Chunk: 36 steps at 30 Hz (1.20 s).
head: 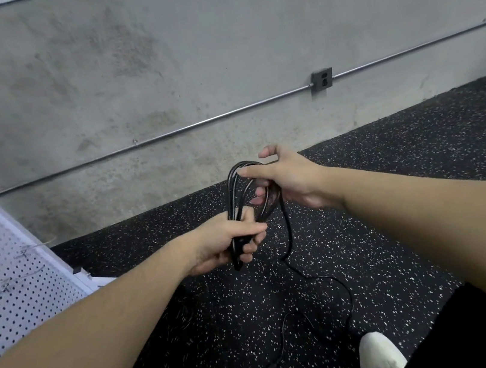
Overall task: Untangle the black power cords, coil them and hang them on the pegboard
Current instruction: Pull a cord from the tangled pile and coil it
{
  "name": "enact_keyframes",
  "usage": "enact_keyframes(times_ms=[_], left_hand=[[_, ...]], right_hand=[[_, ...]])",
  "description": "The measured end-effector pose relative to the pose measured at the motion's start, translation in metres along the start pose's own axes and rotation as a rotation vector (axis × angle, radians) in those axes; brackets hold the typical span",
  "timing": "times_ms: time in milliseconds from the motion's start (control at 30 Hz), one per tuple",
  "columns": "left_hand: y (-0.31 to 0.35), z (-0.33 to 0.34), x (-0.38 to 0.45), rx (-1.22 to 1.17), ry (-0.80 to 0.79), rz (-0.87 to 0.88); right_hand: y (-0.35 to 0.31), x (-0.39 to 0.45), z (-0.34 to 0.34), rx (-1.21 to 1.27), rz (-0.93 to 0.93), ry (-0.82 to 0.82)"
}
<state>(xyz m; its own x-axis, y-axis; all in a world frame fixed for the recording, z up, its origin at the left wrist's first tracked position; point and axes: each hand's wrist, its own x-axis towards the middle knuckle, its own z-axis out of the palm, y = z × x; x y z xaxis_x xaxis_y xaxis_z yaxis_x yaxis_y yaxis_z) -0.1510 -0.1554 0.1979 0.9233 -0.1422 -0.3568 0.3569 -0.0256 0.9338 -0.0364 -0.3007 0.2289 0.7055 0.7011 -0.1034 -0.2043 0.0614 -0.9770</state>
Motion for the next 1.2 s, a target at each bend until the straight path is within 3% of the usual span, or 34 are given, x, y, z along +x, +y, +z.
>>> enact_keyframes(times_ms=[133,200,333,400,533,633,700,833,900,1067,1133,1200], left_hand=[[-0.001,0.005,0.004,0.103,0.215,0.082],[0.001,0.012,0.004,0.099,0.187,0.097],[0.007,0.021,-0.005,-0.138,-0.053,0.090],[0.011,0.023,-0.009,-0.139,-0.120,0.094],[0.010,0.025,-0.006,-0.177,-0.027,0.092],[0.013,0.026,0.000,-0.199,0.088,0.167],[0.018,0.025,0.003,-0.238,0.134,0.223],[0.023,0.019,0.008,-0.404,0.200,0.316],[0.023,0.015,0.011,-0.457,0.241,0.331],[0.029,0.002,0.012,-0.386,0.424,0.363],[0.028,-0.005,0.009,-0.329,0.542,0.323],[0.022,-0.012,0.007,-0.212,0.668,0.236]], right_hand=[[0.001,0.003,0.013,0.053,-0.072,0.123],[-0.002,0.004,0.019,0.139,-0.089,0.149],[-0.010,0.006,0.021,0.258,-0.122,0.134],[-0.010,0.004,0.019,0.240,-0.138,0.112],[-0.007,0.007,0.020,0.229,-0.125,0.110],[-0.005,0.005,0.013,0.254,0.011,0.023],[0.005,0.000,0.001,0.122,0.114,-0.104],[0.036,-0.010,-0.013,-0.601,0.204,-0.441],[0.041,-0.017,-0.012,-0.819,0.210,-0.568],[0.038,-0.020,-0.020,-1.024,0.212,-0.515],[0.034,-0.022,-0.032,-1.121,0.240,-0.528],[0.026,-0.027,-0.040,-1.066,0.201,-0.519]])
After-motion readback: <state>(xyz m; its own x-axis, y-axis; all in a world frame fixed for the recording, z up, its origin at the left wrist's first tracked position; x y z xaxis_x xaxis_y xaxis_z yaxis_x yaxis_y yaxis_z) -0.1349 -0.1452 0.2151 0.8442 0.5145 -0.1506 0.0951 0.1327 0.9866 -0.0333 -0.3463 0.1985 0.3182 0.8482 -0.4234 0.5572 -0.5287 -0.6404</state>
